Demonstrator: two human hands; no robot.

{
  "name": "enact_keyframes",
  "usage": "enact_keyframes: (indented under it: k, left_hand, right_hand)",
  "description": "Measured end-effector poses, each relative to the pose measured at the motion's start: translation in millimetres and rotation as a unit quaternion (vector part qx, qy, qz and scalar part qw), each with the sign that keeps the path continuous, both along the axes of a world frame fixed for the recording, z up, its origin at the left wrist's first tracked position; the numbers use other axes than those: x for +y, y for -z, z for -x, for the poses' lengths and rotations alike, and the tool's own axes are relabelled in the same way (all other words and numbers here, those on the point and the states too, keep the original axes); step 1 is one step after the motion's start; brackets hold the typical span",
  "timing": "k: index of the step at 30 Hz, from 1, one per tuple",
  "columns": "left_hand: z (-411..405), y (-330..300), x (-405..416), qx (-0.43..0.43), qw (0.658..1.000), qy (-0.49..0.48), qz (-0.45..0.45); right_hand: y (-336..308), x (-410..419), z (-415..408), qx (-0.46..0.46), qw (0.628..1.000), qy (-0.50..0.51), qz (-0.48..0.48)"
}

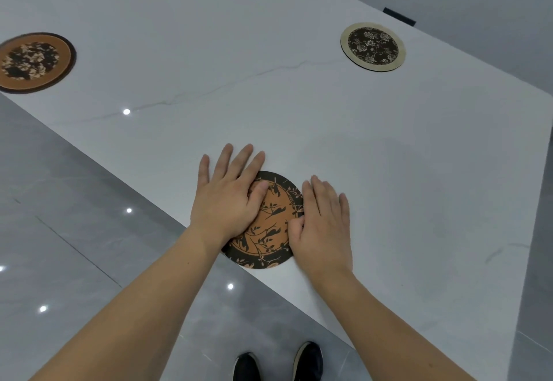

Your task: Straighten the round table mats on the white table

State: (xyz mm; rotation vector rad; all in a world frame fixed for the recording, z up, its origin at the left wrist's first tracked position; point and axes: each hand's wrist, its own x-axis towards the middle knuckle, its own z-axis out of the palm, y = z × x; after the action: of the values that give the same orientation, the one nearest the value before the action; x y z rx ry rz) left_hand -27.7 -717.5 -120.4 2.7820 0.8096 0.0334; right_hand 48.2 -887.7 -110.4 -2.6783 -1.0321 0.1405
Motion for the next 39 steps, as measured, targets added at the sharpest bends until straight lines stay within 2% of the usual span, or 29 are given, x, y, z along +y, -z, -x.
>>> enact_keyframes:
  k: [6, 11, 14, 16, 19, 24, 27, 35, 39]
  left_hand:
    - [-3.4, 0.7, -2.1, 0.004, 1.0, 0.006, -0.006]
    - [-8.1, -26.0, -4.3, 0.093, 0.995, 0.017, -0.018]
    - [-15.2, -70.7, -20.3, 0.02, 0.999, -0.005, -0.04]
    - [-21.3, -110.0, -36.0, 0.001, 0.999, 0.006, -0.053]
    - [-36.4, -176.4, -66.8, -0.007, 0.996, 0.047, -0.073]
    - [-83.2, -287.7, -135.8, -0.09, 0.981, 0.133, -0.106]
    - [-110.7, -340.5, -177.1, -0.116, 0.97, 0.173, -0.127]
    - [-168.7, -408.6, -288.7, -0.163, 0.954, 0.229, -0.108]
    - [-211.1, -429.4, -328.4, -0.162, 0.953, 0.228, -0.113]
  right_hand:
    - [6.0, 2.0, -3.7, 0.016, 0.999, -0.011, 0.043]
    - [-20.9, -6.1, -9.3, 0.105, 0.994, -0.004, 0.016]
    - [-68.5, -28.5, -15.5, 0.108, 0.992, 0.053, -0.043]
    - [-109.8, -49.3, -24.0, 0.085, 0.994, 0.046, -0.047]
    - [-178.0, -85.9, -40.0, 0.054, 0.996, 0.041, -0.054]
    - [-278.0, -160.2, -64.1, -0.005, 0.99, 0.091, -0.108]
    - [-320.2, -202.3, -80.3, -0.015, 0.988, 0.113, -0.108]
    - [-391.9, -316.0, -139.9, -0.039, 0.99, 0.119, -0.065]
    - [-418.0, -372.6, -189.6, -0.054, 0.988, 0.116, -0.081]
